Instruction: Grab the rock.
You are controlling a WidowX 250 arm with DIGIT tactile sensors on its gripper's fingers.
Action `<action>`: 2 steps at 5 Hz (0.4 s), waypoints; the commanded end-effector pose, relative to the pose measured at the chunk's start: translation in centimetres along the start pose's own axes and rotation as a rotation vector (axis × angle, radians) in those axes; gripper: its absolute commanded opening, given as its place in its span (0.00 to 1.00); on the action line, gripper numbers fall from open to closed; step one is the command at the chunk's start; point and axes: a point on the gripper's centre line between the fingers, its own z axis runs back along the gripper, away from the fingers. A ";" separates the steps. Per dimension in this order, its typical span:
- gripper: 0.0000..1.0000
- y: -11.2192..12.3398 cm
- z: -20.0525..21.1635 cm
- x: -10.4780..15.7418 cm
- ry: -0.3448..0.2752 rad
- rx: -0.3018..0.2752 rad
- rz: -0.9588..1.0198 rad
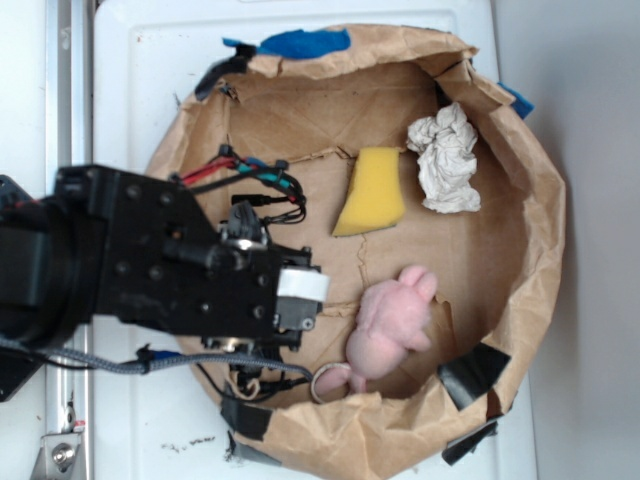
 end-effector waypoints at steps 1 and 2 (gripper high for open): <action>0.00 2.7 5.5 2.2 -0.118 -0.022 0.109; 0.00 3.3 8.1 3.2 -0.161 -0.043 0.157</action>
